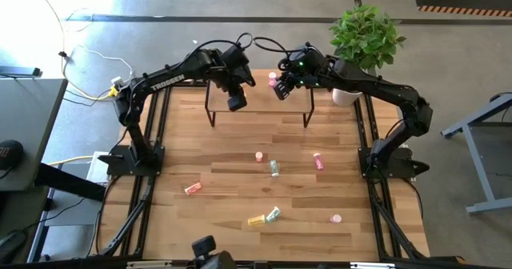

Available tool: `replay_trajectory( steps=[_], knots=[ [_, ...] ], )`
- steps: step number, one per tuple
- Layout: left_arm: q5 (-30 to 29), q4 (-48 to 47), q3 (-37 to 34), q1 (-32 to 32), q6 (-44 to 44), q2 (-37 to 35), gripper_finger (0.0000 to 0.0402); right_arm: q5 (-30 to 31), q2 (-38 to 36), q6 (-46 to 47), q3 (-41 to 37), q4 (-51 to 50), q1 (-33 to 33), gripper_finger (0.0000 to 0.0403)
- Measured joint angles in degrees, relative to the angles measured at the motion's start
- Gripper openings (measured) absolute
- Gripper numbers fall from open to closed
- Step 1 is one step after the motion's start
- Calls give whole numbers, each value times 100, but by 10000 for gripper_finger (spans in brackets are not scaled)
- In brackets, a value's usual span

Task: Pick and place medicine bottles onto shelf by color
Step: Put the left yellow pill bottle on the shelf aligned with the other yellow pill bottle

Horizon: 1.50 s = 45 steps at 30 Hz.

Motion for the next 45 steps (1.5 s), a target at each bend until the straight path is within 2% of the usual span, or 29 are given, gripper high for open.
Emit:
replay_trajectory(
  steps=[11, 28, 45],
  knots=[
    [-22, -361, 0, 4, -128, 2, 113, 2, 0, -46, 0, -2, 0, 140],
    [-17, -236, 0, 0, -281, 3, 113, 2, 0, -46, 0, -2, 2, 140],
    [-20, -152, 15, -11, -283, 292, 113, 0, 0, -49, 0, -4, 2, 140]
  ],
)
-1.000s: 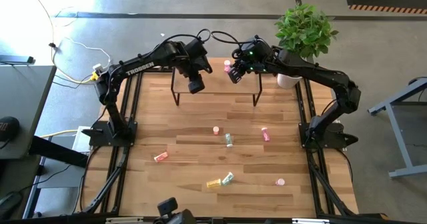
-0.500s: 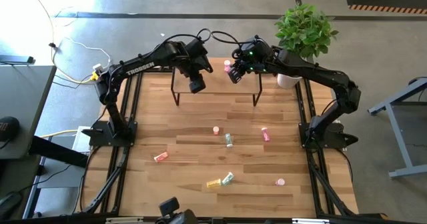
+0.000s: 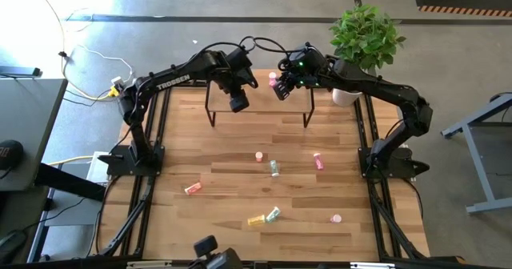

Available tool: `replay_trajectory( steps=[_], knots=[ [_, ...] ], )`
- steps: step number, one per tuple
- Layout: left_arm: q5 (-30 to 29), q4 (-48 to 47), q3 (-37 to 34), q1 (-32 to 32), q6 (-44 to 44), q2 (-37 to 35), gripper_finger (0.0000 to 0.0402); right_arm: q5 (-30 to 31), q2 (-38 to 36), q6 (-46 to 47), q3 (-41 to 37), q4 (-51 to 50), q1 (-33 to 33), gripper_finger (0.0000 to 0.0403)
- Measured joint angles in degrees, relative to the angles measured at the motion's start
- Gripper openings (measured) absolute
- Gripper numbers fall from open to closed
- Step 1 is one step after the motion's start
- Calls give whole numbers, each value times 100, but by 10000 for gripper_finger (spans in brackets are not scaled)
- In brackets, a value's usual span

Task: Pick and place medicine bottles onto shelf by color
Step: Put the left yellow pill bottle on the shelf aligned with the other yellow pill bottle

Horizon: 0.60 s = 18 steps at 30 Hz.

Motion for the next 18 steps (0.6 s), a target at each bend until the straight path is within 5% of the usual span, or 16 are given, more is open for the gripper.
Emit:
replay_trajectory(
  steps=[18],
  knots=[
    [-81, 130, -28, -2, 2, 38, 128, 0, 0, -100, 0, 0, 2, 140]
  ],
)
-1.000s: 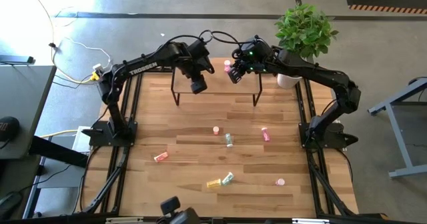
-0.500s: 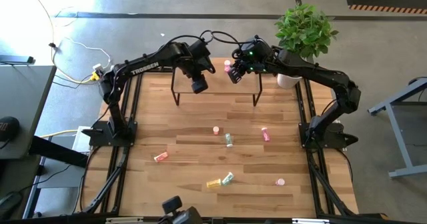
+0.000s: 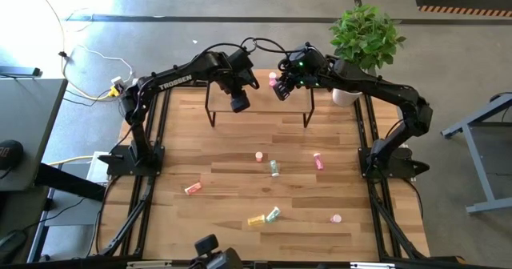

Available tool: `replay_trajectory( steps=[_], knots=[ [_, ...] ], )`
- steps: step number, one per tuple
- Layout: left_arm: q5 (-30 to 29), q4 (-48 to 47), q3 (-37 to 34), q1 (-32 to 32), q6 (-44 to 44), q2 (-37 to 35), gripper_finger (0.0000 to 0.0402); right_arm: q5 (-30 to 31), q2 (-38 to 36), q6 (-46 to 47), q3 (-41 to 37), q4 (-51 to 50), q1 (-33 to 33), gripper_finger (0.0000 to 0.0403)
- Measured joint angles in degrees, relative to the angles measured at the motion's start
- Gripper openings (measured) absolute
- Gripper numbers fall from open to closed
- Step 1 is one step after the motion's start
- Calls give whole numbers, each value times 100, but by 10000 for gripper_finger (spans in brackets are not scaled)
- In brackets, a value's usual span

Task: Pick and place medicine bottles onto shelf by color
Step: Put the left yellow pill bottle on the shelf aligned with the other yellow pill bottle

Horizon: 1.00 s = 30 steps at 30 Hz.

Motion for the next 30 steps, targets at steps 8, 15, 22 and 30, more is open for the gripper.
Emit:
replay_trajectory(
  steps=[8, 15, 22, 30],
  knots=[
    [-114, 28, 0, 0, 0, 0, 159, 0, 0, -1, 0, 1, 0, 140],
    [-219, 54, 0, 0, 0, -2, 162, 0, 0, -2, 0, 1, -1, 140],
    [-338, 174, 2, 0, 0, -9, 161, 0, 0, -2, 0, 0, 0, 140],
    [-331, 313, 6, 0, 50, -11, 161, 0, 0, -2, 0, -10, -1, 140]
  ],
)
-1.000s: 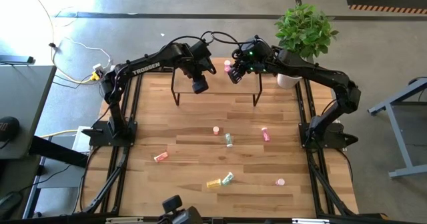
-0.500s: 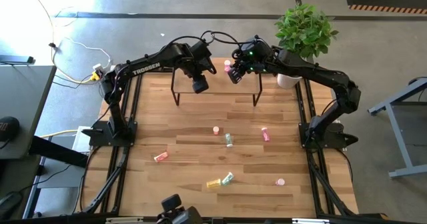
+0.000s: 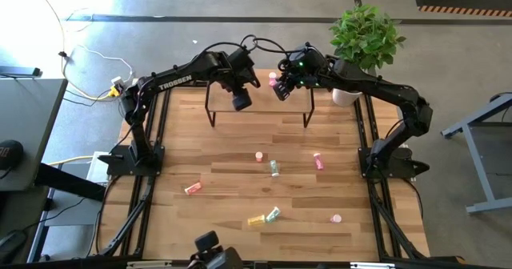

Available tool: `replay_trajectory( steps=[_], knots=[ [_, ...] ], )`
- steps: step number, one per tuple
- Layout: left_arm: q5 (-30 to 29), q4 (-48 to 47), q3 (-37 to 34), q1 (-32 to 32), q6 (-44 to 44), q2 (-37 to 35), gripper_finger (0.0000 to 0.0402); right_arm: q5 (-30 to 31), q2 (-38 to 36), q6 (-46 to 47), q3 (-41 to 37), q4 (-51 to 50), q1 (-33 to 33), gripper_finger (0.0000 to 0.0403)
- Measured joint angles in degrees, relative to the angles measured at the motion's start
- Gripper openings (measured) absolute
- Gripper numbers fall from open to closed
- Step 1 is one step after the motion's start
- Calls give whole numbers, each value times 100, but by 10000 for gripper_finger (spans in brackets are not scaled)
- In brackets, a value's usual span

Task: Pick and place medicine bottles onto shelf by color
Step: Put the left yellow pill bottle on the shelf aligned with the other yellow pill bottle, then put the right pink pill bottle on the shelf aligned with the other pink pill bottle

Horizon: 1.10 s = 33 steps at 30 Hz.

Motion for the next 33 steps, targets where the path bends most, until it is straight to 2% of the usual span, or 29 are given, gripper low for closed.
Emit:
replay_trajectory(
  steps=[19, 33],
  knots=[
    [-10, 14, 3, 0, -4, -19, 161, -87, 2, 0, 0, -248, 0, 140],
    [3, -156, 12, 2, -48, -520, 161, -291, 2, 0, 0, -294, 2, 140]
  ],
)
